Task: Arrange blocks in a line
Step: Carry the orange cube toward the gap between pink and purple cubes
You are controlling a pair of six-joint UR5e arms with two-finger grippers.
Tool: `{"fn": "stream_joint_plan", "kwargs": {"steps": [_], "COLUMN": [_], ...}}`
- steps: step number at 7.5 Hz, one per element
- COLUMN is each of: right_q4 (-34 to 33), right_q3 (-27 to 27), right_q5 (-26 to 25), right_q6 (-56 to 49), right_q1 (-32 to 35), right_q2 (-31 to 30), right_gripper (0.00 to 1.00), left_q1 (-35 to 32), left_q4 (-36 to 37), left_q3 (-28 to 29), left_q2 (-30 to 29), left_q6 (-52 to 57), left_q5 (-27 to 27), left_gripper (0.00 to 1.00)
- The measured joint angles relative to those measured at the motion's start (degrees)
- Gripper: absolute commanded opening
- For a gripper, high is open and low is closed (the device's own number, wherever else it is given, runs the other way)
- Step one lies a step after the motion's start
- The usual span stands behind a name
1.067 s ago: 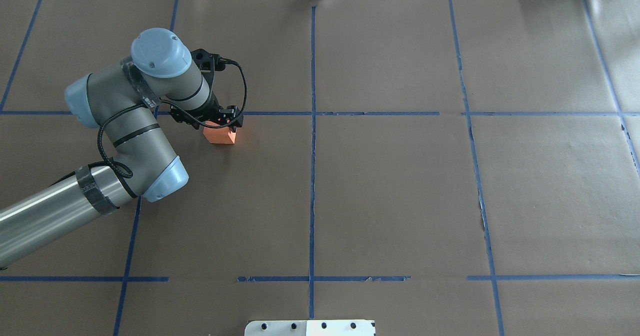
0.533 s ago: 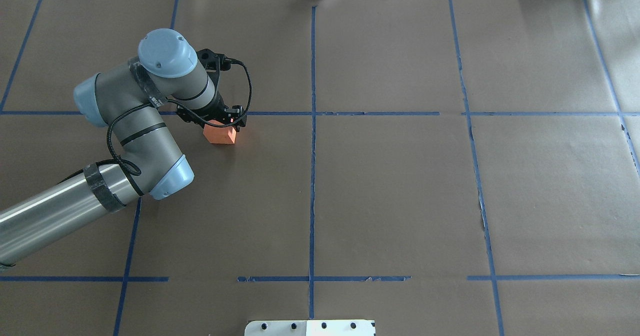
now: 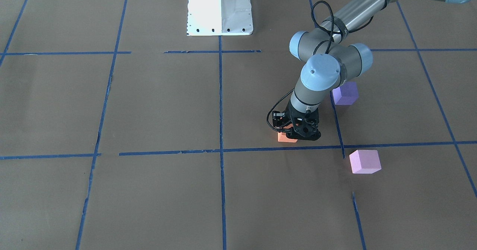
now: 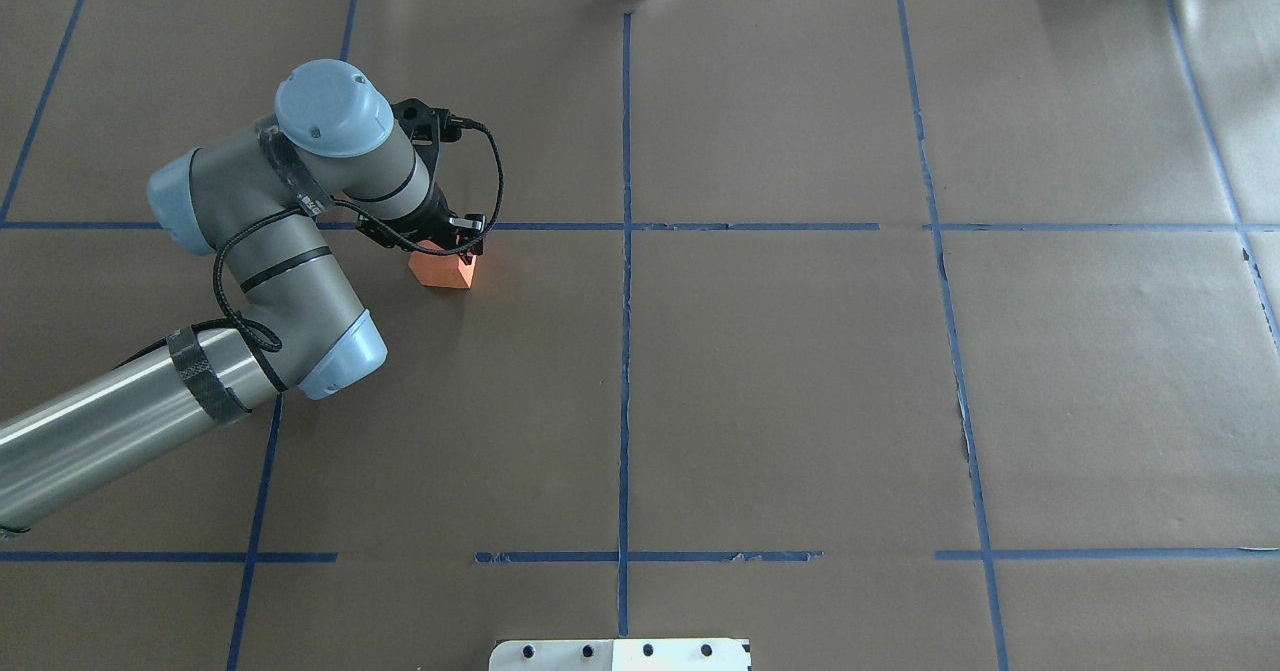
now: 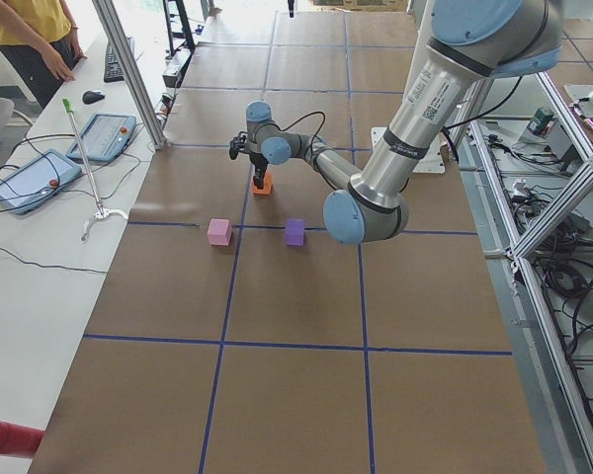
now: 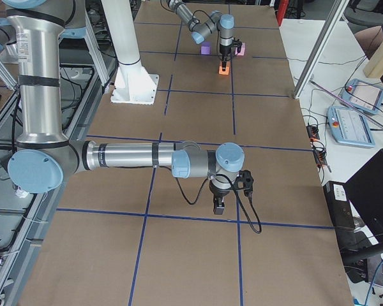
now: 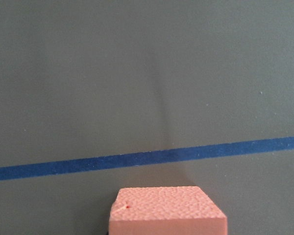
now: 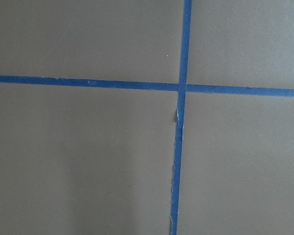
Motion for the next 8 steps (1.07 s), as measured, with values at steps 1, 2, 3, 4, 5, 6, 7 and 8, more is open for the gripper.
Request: {"fn": "stream_joint_plan", "kwargs": {"steps": [1, 2, 3, 4, 5, 6, 7, 8], "right_q4": [0.0, 0.0, 0.0, 0.0, 0.0, 0.0, 0.0, 0.0], "right_q3": [0.0, 0.0, 0.0, 0.0, 0.0, 0.0, 0.0, 0.0], "right_q5": [0.0, 0.0, 0.0, 0.0, 0.0, 0.0, 0.0, 0.0], "right_q6": [0.0, 0.0, 0.0, 0.0, 0.0, 0.0, 0.0, 0.0], "right_q1": [0.0, 0.0, 0.0, 0.0, 0.0, 0.0, 0.0, 0.0], "right_q2": [0.0, 0.0, 0.0, 0.0, 0.0, 0.0, 0.0, 0.0], "right_gripper": [1.0, 1.0, 1.0, 1.0, 1.0, 1.0, 1.0, 1.0], "left_q1": [-0.7, -2.1, -4.1, -6.1, -8.2, -10.1, -11.5, -12.7], "left_q4": [0.1, 1.1, 2.9, 4.4, 4.9, 4.9, 4.6, 4.2], "left_q3": [-0.7, -2.7, -5.9, -9.8, -13.3, -15.4, -16.3, -16.4], "left_q2": [0.0, 0.1, 1.2, 3.9, 7.8, 11.6, 14.8, 17.2], "left_q6": [0.2, 0.4, 1.0, 2.4, 4.1, 5.2, 5.7, 6.0], "left_q5": [-0.2, -0.7, -1.4, -2.2, -3.8, -5.6, -7.1, -8.3], "left_gripper": [0.2, 0.21, 0.21, 0.21, 0.21, 0.21, 0.23, 0.23]}}
